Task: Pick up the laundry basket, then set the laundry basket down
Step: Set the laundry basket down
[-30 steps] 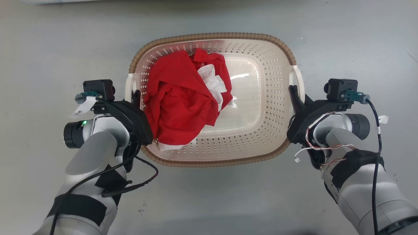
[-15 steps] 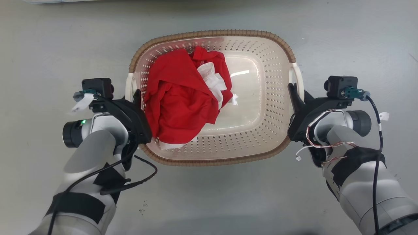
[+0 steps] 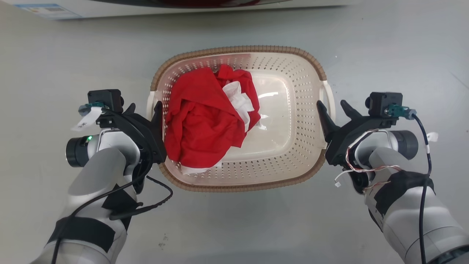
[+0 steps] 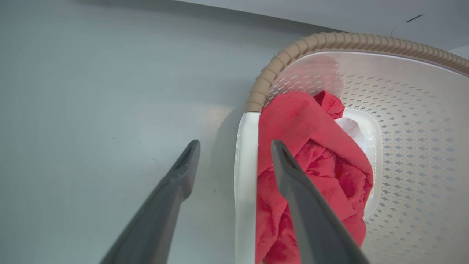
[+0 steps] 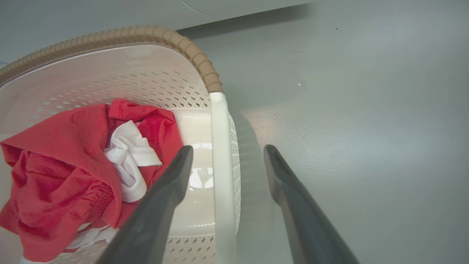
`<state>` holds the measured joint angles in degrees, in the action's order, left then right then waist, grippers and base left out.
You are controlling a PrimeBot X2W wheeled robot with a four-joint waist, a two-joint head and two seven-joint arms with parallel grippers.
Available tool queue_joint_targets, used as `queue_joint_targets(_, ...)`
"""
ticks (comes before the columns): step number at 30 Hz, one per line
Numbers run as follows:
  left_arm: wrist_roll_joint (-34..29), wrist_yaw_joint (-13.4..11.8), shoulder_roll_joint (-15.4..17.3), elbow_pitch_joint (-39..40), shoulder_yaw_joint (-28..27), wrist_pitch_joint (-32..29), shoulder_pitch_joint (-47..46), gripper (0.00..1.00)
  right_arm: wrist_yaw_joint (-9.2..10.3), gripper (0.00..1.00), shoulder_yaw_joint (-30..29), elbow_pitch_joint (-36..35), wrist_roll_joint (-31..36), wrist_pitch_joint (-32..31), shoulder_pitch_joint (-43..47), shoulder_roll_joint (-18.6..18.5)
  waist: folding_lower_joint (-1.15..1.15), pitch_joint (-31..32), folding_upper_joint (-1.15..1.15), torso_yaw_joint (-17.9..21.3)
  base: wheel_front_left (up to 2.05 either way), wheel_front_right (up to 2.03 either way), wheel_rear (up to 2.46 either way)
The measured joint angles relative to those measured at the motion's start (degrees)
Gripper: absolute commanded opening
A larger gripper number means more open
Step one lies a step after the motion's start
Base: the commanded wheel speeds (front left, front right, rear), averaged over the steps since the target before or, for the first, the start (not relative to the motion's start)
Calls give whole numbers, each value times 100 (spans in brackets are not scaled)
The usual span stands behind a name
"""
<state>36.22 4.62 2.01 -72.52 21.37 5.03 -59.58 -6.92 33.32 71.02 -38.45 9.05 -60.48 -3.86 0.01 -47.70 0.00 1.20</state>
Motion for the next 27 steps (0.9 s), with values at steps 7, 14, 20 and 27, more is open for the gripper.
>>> queue_joint_targets(7, -90, 1, -12, -30, 164, 309, 236, 100, -14, 100, -4, 13, -83, 170, 211, 2, 0, 361, 0, -8, 0, 0, 0)
queue_joint_targets(14, -134, 1, -13, -51, 209, 695, 598, 100, -15, 100, -63, 23, -145, 361, 510, -5, -1, 946, 0, -5, 0, 0, 0)
queue_joint_targets(20, -136, 45, -16, -47, 244, 804, 842, 100, -15, 100, -75, 14, -160, 417, 743, -4, -2, 1348, 0, 0, 0, 0, 0)
queue_joint_targets(27, -136, 45, -16, 9, 232, 894, 1232, 100, -15, 100, -56, -53, -197, 474, 1143, -3, -2, 1927, 0, 19, 0, 0, 0)
